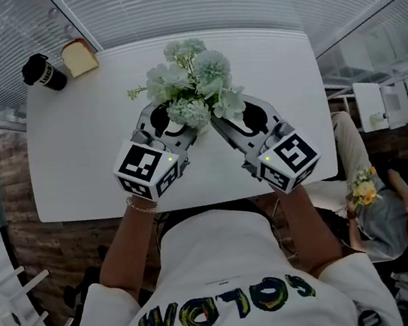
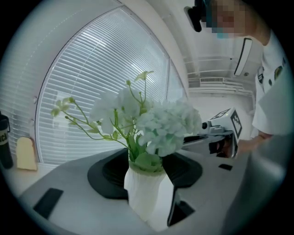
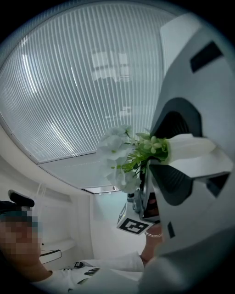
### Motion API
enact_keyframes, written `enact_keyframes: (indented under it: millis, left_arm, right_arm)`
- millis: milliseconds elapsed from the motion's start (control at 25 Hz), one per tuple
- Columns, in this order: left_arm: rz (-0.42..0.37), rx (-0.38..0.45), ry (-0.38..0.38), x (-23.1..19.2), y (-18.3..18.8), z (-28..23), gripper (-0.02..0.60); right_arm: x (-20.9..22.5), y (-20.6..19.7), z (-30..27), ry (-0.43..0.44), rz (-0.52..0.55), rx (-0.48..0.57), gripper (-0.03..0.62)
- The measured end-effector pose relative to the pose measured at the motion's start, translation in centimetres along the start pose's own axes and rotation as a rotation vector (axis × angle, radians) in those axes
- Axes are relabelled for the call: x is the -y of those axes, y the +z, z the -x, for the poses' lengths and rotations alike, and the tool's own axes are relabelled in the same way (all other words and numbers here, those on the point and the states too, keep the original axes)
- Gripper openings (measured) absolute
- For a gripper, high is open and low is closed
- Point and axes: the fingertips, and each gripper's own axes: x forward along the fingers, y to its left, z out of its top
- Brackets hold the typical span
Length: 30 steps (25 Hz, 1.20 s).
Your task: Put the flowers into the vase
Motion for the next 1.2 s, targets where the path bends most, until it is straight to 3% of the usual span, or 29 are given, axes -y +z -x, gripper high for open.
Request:
enact_keyframes:
  millis: [600,1200]
  left_arm:
    - [0.047,-0.002,0.012,-0.2,-1.6,0.3,0.261]
    - [0.085,0.014,0.079,-0.7,-1.6,2.6,0.264]
  right_arm:
    - [1.1,-1.6,0.7,-0.042,-0.028,-0.014,0.19]
    - [1.2,-0.8,1.6,-0.082,0.006,-0.021,0.176]
